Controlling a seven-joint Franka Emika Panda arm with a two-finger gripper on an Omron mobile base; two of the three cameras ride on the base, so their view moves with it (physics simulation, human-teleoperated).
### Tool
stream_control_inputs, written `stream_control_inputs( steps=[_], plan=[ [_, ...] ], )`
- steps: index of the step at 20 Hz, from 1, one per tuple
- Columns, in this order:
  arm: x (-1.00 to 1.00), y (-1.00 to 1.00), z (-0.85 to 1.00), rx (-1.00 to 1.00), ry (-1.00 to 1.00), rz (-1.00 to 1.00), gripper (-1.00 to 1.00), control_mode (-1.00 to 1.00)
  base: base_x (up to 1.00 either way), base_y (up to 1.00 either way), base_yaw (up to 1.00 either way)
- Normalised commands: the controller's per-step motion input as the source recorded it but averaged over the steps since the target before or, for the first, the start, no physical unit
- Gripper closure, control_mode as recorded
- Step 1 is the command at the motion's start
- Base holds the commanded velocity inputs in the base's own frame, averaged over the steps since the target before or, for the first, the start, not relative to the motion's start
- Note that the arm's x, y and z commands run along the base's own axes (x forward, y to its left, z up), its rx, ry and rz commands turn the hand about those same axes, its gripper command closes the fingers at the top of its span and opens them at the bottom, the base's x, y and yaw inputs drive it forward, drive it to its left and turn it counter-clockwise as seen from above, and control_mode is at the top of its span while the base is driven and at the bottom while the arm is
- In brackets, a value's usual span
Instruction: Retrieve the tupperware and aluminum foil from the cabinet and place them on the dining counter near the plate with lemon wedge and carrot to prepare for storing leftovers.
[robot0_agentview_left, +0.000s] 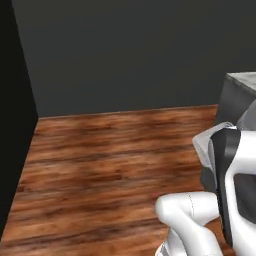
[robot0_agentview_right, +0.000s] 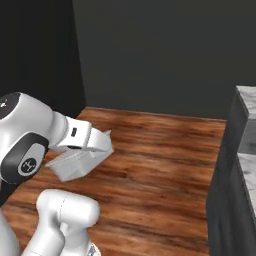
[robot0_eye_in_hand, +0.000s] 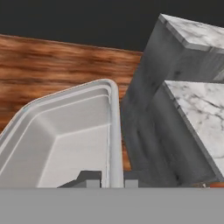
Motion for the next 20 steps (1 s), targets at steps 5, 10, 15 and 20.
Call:
stream_control_inputs(
  steps=[5,10,15,20],
  plan=[
    [0.00,0.00,0.00,0.00,0.00,0.00,1.00,1.00,1.00,0.37,-0.32],
    [0.00,0.00,0.00,0.00,0.00,0.00,1.00,1.00,1.00,0.38,-0.33],
    [0.00,0.00,0.00,0.00,0.00,0.00,1.00,1.00,1.00,0.42,-0.40],
    [0.00,0.00,0.00,0.00,0.00,0.00,1.00,1.00,1.00,0.48,-0.51]
  ],
)
